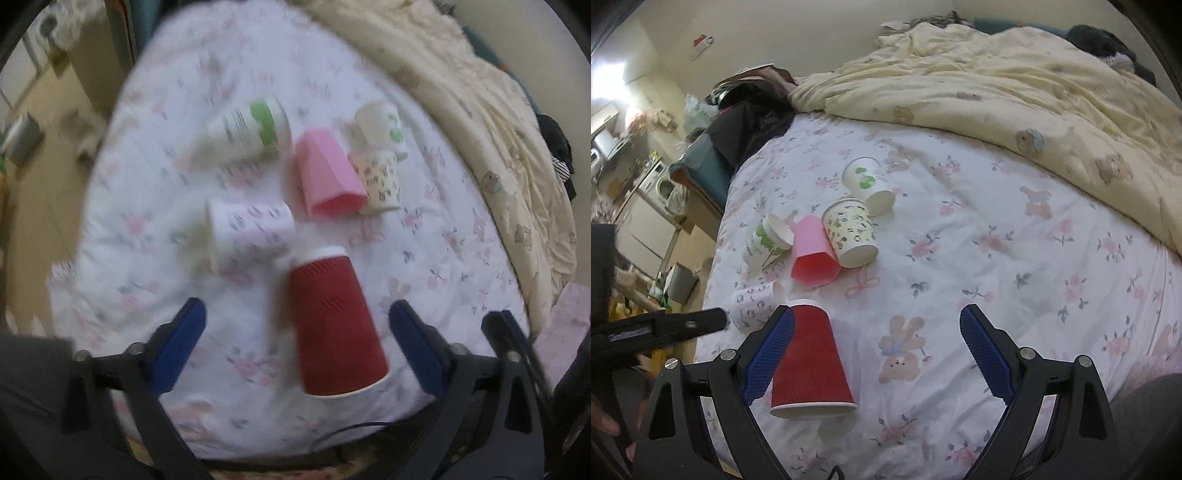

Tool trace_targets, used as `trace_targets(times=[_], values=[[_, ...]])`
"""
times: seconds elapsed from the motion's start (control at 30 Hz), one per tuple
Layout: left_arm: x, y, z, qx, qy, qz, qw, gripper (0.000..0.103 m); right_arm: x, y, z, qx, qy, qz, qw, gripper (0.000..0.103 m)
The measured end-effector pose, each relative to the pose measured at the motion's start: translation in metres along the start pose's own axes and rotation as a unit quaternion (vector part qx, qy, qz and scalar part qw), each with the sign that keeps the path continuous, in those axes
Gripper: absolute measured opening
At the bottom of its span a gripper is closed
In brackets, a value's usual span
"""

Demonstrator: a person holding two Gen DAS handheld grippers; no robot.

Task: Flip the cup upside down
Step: 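Move the left tool onto the red cup and close around it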

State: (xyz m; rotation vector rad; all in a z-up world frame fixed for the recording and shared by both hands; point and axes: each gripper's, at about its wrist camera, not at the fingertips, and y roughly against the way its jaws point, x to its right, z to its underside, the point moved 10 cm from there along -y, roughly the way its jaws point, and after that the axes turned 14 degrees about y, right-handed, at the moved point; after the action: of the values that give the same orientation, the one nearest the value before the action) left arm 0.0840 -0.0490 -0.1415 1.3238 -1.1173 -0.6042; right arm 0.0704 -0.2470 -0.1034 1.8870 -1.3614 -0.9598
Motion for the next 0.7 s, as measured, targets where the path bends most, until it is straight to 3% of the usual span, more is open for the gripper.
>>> trace_targets(times=[0.23,0.37,0.47,0.7], values=[[0.019,-0.059,0.019,-0.089,0.031,-0.024,0.9953,0.092,0.011,-0.003,0.003,-0.010,-0.036,-0.017,0.999,0.093],[0.017,-0.085,0.026,-0.111,0.048,-0.043,0.9917,0.091,0.011,-0.004,0.005,-0.014,-0.038,-0.022,0.999,0.093],[0.019,-0.099,0.036,-0.139,0.053,-0.042,0.9879,0.070,0.012,-0.004,0.005,-0.014,-0.036,-0.021,0.999,0.093],[0.034,-0.088,0.040,-0.119,0.015,-0.022,0.9926,0.067,0.012,-0.008,0.006,-0.021,-0.039,-0.023,0.999,0.093]])
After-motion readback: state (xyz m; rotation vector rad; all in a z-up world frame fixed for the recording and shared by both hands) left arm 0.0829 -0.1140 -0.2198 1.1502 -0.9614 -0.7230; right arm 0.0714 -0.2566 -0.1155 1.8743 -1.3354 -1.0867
